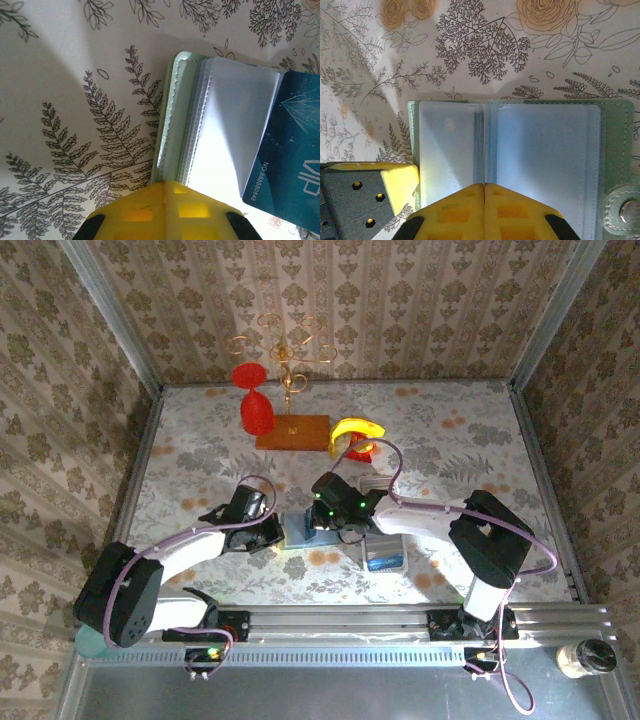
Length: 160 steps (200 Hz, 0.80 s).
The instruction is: Put the credit cards into the card holder
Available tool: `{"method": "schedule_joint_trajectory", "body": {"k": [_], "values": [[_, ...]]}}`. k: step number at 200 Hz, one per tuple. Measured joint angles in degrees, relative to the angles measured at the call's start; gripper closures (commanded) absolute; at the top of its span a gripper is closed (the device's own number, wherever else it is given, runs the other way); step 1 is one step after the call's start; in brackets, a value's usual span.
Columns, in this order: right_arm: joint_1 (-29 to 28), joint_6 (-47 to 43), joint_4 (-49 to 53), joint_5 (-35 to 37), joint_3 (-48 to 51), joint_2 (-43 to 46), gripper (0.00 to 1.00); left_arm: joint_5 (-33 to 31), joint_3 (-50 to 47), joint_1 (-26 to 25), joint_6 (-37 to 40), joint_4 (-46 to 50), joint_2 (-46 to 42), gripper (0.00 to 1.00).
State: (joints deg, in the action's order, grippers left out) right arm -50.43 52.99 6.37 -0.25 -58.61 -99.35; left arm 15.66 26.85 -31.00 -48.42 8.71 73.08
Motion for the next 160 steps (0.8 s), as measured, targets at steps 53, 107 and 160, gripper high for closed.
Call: {"method": "schedule_joint_trajectory", "body": {"k": [53, 107, 160], "values": [[2.27, 5.9, -7.96, -3.06, 5.95, 0.02, 1.0, -0.48, -0.24, -0.61, 0.0, -0.24, 0.09, 0.98], [2.29, 7.28, -10.12, -3.82, 5.99, 0.28, 1.0, -0.63, -0.74, -0.87, 0.0, -1.14, 0.09, 0.99], [2.29, 6.71, -9.38, -5.99, 5.97, 0.31, 1.0, -0.7, -0.85, -0.96, 0.0, -1.33, 0.09, 1.0]]}}
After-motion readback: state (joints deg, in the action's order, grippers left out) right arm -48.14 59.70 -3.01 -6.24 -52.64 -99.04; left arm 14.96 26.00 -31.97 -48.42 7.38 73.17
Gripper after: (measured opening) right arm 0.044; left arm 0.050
